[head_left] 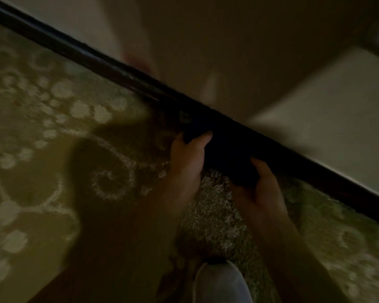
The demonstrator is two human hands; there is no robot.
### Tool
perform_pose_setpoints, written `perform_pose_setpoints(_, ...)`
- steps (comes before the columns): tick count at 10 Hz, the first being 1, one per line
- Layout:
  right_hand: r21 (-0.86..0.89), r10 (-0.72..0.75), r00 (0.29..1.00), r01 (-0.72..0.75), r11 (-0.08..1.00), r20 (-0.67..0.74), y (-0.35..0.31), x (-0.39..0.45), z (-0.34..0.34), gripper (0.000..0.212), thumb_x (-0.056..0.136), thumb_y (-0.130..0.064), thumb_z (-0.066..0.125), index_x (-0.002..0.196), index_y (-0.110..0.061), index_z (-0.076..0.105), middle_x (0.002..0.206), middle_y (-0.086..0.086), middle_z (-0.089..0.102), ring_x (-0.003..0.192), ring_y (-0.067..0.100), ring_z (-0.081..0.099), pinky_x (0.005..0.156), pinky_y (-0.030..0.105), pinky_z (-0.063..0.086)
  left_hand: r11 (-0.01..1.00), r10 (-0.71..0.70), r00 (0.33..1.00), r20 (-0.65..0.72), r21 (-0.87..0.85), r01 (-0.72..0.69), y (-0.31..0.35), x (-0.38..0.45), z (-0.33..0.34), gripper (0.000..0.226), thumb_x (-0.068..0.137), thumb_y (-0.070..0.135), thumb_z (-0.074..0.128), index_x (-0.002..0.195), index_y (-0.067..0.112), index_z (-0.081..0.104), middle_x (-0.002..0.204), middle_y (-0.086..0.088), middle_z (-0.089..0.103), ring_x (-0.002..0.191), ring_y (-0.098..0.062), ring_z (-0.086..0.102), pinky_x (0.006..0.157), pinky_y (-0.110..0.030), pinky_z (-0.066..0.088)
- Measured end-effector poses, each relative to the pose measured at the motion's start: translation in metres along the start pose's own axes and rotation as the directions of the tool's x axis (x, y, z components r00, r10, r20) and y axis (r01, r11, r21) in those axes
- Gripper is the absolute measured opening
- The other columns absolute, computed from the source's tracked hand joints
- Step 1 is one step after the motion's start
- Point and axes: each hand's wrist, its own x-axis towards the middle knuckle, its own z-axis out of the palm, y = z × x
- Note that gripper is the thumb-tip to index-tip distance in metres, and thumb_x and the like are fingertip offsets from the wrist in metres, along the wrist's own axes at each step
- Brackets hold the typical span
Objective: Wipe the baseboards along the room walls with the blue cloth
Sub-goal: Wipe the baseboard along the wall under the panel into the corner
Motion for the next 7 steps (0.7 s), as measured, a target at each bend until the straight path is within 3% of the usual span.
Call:
perform_pose_setpoints(1,0.415,0.111,0.982,-0.038,0.909,-0.153,0.01,0.014,0.002,0.054,0.093,-0.045,0.059,0.133,-0.01,0.056,0.118,0.01,0.07,0.107,0.026,0.069,0.084,0.038,0.056,1.0,0.014,0.999,0.031,0.018,-0.014,0.001,0.011,-0.003,0.048,0.086,0.019,0.075,0.131,0.014,0.059,0.121,-0.005,0.068,0.102,-0.021,0.068,0.076,-0.031,0.057)
perform_pose_setpoints(2,0.434,0.18,0.965,-0.082,0.897,-0.189,0.0,0.021,0.01,0.028,0.096,-0.014,0.055,0.123,-0.009,0.061,0.111,0.015,0.072,0.089,0.027,0.072,0.066,0.034,0.057,1.0,0.005,0.999,0.054,0.0,-0.005,0.002,0.008,-0.01,0.054,0.086,0.021,0.074,0.137,0.014,0.056,0.128,-0.006,0.065,0.108,-0.026,0.066,0.087,-0.036,0.056)
perform_pose_setpoints(3,0.385,0.153,0.97,-0.07,0.92,-0.188,-0.007,-0.003,0.017,0.022,0.098,-0.013,0.054,0.119,-0.01,0.058,0.111,0.014,0.069,0.086,0.027,0.067,0.057,0.031,0.053,0.998,-0.009,0.995,0.096,-0.062,0.015,0.0,-0.013,-0.027,0.05,0.09,0.019,0.07,0.138,0.016,0.054,0.129,-0.012,0.064,0.109,-0.03,0.065,0.091,-0.042,0.053)
perform_pose_setpoints(4,0.36,0.184,0.964,-0.105,0.927,-0.192,-0.005,-0.039,0.036,0.02,0.097,-0.012,0.055,0.116,-0.012,0.059,0.109,0.012,0.069,0.083,0.024,0.067,0.055,0.03,0.057,0.989,-0.11,0.988,0.11,-0.083,0.119,-0.001,-0.048,-0.064,0.053,0.092,0.019,0.068,0.142,0.017,0.048,0.134,-0.012,0.059,0.113,-0.03,0.061,0.102,-0.047,0.05)
perform_pose_setpoints(5,0.401,0.213,0.959,-0.123,0.908,-0.187,0.001,-0.072,0.055,0.016,0.095,-0.011,0.056,0.11,-0.013,0.061,0.109,0.013,0.07,0.092,0.026,0.068,0.075,0.038,0.059,0.982,-0.153,0.981,0.117,-0.089,0.164,0.001,-0.072,-0.09,0.076,0.082,0.031,0.073,0.15,0.02,0.04,0.144,-0.012,0.053,0.121,-0.033,0.058,0.107,-0.05,0.046)
perform_pose_setpoints(6,0.385,0.203,0.964,-0.123,0.915,-0.174,-0.01,-0.093,0.076,0.018,0.096,-0.012,0.053,0.113,-0.01,0.058,0.104,0.013,0.067,0.086,0.026,0.066,0.068,0.035,0.054,0.99,-0.099,0.987,0.128,-0.092,0.111,0.019,-0.087,-0.102,0.067,0.089,0.025,0.071,0.148,0.016,0.042,0.139,-0.012,0.056,0.116,-0.03,0.061,0.101,-0.045,0.05)
perform_pose_setpoints(7,0.335,0.129,0.961,-0.042,0.941,-0.243,-0.028,-0.082,0.094,0.033,0.094,-0.013,0.054,0.126,-0.007,0.055,0.1,0.013,0.065,0.076,0.024,0.063,0.058,0.033,0.044,0.99,-0.029,0.992,0.122,-0.135,0.045,0.04,-0.083,-0.106,0.062,0.091,0.015,0.07,0.146,0.013,0.041,0.136,-0.013,0.057,0.111,-0.031,0.063,0.094,-0.045,0.054)
